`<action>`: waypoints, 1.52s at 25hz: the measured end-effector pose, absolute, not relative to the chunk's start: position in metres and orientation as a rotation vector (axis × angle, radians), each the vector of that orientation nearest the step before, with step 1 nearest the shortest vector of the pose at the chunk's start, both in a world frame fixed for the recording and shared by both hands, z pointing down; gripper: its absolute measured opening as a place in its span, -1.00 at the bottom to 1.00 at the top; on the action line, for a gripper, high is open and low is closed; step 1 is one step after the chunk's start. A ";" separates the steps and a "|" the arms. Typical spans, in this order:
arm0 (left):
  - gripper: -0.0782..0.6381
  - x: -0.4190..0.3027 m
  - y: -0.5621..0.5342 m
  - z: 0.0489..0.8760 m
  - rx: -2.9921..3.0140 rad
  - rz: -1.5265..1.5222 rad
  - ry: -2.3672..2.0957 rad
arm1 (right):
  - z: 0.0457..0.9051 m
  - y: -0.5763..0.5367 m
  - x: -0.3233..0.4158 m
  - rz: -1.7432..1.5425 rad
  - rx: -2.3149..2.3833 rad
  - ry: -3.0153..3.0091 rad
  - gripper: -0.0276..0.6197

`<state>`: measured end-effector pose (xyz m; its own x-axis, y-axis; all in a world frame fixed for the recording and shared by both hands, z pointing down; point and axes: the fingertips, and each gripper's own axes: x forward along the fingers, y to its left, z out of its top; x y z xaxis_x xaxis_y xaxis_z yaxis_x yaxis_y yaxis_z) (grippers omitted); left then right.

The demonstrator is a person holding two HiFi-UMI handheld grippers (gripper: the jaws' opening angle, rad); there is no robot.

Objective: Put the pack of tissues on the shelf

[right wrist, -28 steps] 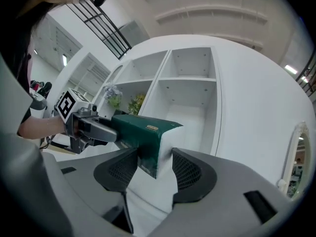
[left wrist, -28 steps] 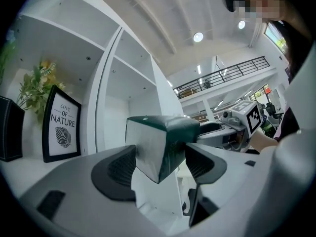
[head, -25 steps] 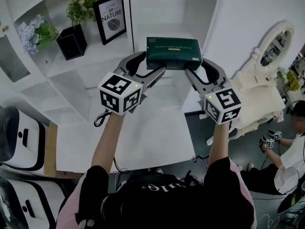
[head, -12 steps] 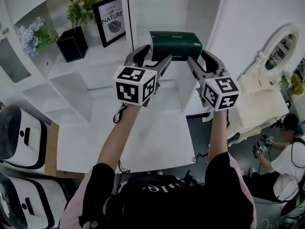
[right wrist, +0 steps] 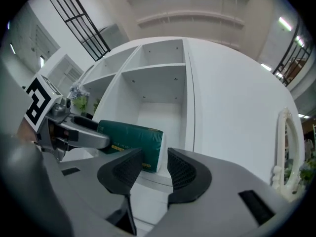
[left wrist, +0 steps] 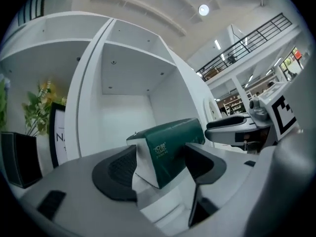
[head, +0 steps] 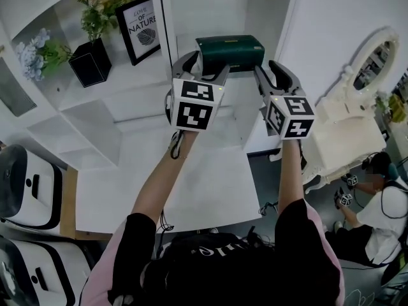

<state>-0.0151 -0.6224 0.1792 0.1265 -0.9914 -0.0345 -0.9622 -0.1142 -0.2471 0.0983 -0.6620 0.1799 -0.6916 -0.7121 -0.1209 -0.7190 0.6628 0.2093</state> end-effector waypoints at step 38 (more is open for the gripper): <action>0.09 -0.001 -0.543 0.284 -2.467 -0.357 1.657 | 0.303 -0.579 0.069 0.114 -1.127 3.043 -0.38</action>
<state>-0.0012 -0.5433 0.2842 0.3621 -0.9252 0.1132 -0.8899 -0.3793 -0.2533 0.0693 -0.5790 0.3027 -0.7541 -0.6525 0.0747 -0.6451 0.7572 0.1026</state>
